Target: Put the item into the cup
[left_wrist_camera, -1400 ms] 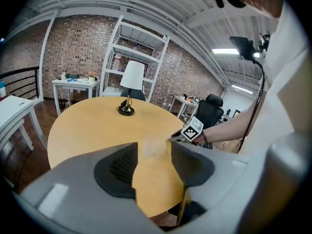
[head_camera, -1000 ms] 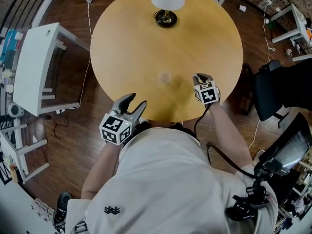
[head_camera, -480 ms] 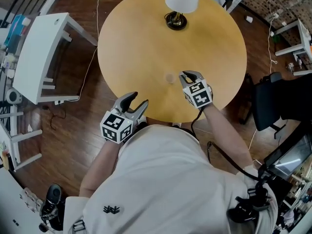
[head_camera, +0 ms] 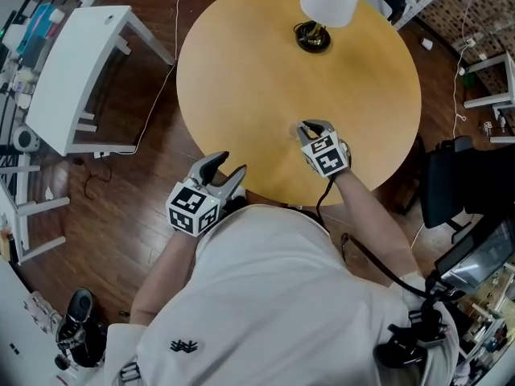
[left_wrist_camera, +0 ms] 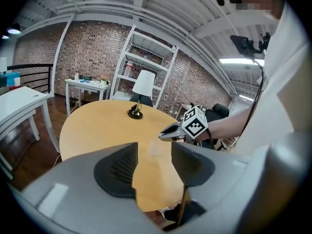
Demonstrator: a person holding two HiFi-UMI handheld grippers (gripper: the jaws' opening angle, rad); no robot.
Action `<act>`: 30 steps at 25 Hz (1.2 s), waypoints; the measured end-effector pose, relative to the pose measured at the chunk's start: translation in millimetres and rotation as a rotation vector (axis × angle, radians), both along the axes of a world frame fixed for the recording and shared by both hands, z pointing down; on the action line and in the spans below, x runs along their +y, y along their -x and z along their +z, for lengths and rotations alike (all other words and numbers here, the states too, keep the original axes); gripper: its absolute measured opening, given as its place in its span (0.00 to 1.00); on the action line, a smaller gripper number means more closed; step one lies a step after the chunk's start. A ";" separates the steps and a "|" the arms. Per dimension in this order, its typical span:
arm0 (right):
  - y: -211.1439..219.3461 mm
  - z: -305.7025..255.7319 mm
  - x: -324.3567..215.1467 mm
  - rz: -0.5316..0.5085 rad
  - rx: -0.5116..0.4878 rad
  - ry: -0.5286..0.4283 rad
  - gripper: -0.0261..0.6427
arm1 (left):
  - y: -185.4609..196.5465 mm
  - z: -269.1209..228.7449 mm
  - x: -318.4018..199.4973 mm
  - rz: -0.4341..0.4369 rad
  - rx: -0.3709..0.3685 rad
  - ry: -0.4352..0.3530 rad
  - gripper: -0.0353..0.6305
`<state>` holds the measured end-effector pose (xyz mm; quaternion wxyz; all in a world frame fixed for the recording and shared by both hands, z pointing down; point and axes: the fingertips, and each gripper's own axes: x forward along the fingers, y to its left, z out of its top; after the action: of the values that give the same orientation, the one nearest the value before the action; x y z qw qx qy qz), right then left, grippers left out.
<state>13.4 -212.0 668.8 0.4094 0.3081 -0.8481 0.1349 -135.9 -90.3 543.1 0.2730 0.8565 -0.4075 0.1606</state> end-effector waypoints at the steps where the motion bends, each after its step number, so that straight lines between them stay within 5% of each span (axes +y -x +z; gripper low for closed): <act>1: 1.4 2.5 -0.3 -0.004 0.006 0.004 0.13 | 3.0 1.4 0.0 -0.005 0.000 0.004 0.33; 14: 14.0 7.3 4.1 -0.073 0.045 0.000 0.18 | 11.3 5.1 0.8 -0.022 0.008 0.016 0.33; 30: 5.2 3.8 3.4 -0.023 0.013 0.001 0.23 | 1.8 7.6 -1.9 0.003 0.003 0.021 0.33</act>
<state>8.2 -208.6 672.6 0.4166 0.2990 -0.8488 0.1288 -137.7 -92.2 550.7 0.2825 0.8543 -0.4042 0.1641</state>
